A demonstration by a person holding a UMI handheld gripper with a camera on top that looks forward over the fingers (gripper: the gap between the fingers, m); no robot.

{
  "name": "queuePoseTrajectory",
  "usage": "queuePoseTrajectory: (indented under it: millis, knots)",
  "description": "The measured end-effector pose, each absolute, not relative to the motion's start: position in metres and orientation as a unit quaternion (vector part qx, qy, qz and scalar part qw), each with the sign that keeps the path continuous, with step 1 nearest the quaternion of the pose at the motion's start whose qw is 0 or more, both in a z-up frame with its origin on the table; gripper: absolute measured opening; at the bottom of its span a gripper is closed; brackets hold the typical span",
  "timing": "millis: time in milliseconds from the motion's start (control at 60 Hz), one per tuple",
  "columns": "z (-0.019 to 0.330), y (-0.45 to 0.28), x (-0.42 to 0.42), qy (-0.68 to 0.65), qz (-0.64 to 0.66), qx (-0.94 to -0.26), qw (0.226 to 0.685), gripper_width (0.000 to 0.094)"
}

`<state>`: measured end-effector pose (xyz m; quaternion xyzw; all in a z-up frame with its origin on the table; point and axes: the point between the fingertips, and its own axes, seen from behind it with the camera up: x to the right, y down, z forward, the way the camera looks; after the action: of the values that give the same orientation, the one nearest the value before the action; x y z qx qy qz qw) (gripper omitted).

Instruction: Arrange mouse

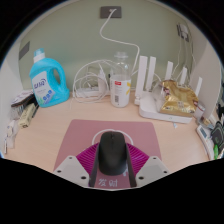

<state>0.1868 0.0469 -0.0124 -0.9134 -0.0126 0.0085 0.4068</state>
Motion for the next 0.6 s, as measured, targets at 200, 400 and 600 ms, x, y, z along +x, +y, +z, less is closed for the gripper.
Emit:
queuePoseTrajectory:
  millis: [200, 400, 600]
  knots:
    - [0.017, 0.037, 0.192, -0.012, -0.017, -0.908, 0.419, 0.0825]
    - [0.087, -0.009, 0.191, 0.000, -0.046, -0.892, 0.450, 0.0851]
    - [0.147, -0.081, 0.181, 0.006, -0.074, -0.877, 0.476, 0.0853]
